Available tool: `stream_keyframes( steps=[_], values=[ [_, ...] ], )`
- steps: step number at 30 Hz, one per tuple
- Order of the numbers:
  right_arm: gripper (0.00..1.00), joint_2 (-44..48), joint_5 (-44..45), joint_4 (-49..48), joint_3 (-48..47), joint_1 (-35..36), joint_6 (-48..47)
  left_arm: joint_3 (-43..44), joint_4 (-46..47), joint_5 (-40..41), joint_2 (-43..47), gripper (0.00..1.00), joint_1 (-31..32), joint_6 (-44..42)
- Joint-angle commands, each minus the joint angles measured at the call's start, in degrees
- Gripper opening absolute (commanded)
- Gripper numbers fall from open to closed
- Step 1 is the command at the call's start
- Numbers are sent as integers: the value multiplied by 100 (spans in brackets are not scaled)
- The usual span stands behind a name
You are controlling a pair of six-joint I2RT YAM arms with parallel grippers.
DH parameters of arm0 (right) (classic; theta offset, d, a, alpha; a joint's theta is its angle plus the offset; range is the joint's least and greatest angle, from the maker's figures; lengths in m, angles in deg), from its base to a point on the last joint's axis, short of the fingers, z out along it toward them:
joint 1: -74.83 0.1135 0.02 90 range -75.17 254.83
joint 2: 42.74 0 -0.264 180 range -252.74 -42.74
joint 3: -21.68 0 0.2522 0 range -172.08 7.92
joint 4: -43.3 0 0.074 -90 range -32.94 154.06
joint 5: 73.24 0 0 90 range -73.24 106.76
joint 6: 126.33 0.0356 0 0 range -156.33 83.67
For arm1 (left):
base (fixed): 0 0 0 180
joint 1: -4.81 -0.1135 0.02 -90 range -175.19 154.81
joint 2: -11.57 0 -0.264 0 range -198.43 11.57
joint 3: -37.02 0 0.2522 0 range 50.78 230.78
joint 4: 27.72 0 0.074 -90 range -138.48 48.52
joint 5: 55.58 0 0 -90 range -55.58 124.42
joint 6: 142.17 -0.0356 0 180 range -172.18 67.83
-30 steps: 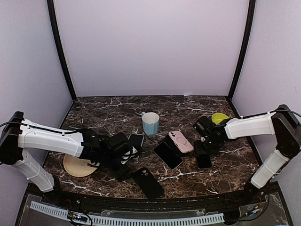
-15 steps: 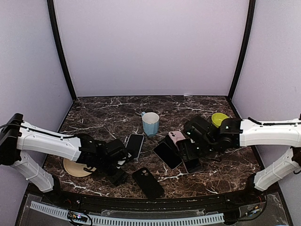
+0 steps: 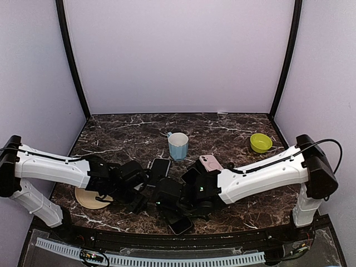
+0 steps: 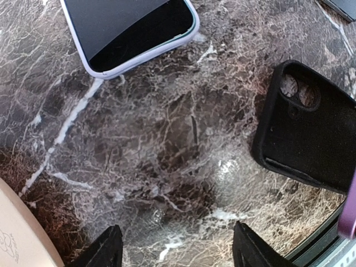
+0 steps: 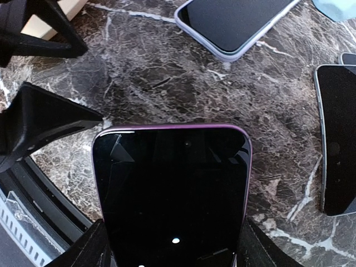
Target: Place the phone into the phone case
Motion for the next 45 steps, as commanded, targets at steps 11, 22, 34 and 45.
stream_keyframes(
  steps=[11, 22, 34, 45],
  values=[
    [22, -224, 61, -300, 41, -86, -116, -52, -64, 87, -9, 70, -15, 43],
    [21, -369, 205, -384, 244, -249, -137, -55, -2, 35, -38, 70, -17, 42],
    [19, -591, 258, -496, 86, -302, -265, -51, 53, 4, -122, 70, -20, 8],
    [22, -898, 320, -547, 292, -303, -101, -18, 141, -38, -249, 70, -20, -52]
  ],
)
